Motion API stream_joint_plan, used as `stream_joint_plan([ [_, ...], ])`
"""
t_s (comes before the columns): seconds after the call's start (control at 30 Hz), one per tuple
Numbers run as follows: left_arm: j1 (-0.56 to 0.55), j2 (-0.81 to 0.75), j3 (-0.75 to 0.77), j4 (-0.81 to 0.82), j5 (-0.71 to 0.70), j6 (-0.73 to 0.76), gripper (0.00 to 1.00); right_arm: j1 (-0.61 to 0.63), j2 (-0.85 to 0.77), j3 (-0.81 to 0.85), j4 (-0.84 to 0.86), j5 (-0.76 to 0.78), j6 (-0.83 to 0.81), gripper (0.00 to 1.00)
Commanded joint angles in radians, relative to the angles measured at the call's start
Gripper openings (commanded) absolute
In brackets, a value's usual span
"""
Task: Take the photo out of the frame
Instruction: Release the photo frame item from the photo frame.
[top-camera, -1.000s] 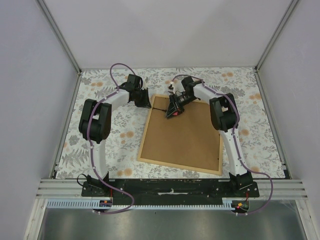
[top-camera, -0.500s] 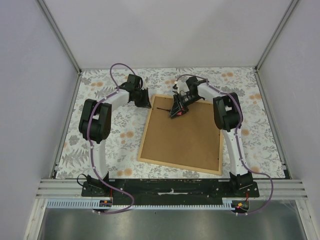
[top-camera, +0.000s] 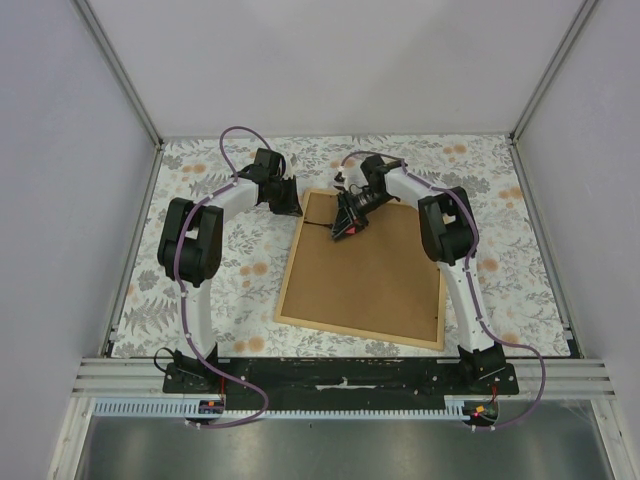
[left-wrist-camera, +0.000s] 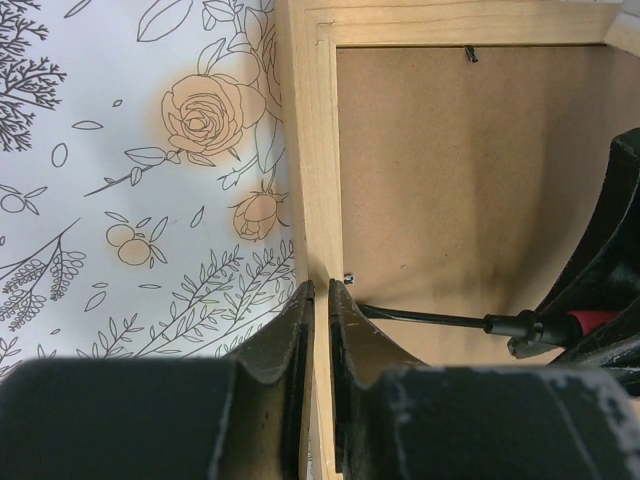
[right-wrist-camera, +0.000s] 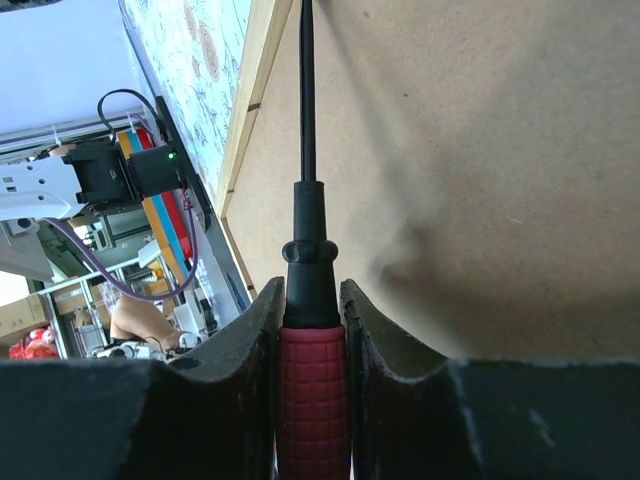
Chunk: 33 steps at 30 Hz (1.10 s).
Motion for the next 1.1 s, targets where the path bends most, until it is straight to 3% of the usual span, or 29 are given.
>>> stream_joint_plan([
  [0.0, -0.006, 0.007, 0.001, 0.027, 0.008, 0.003, 0.15, -0.027, -0.029, -0.004, 0.031, 0.021, 0.013, 0.00],
  [1.07, -0.006, 0.010, 0.005, 0.027, 0.016, 0.003, 0.15, 0.002, 0.018, 0.057, 0.005, -0.007, 0.006, 0.00],
])
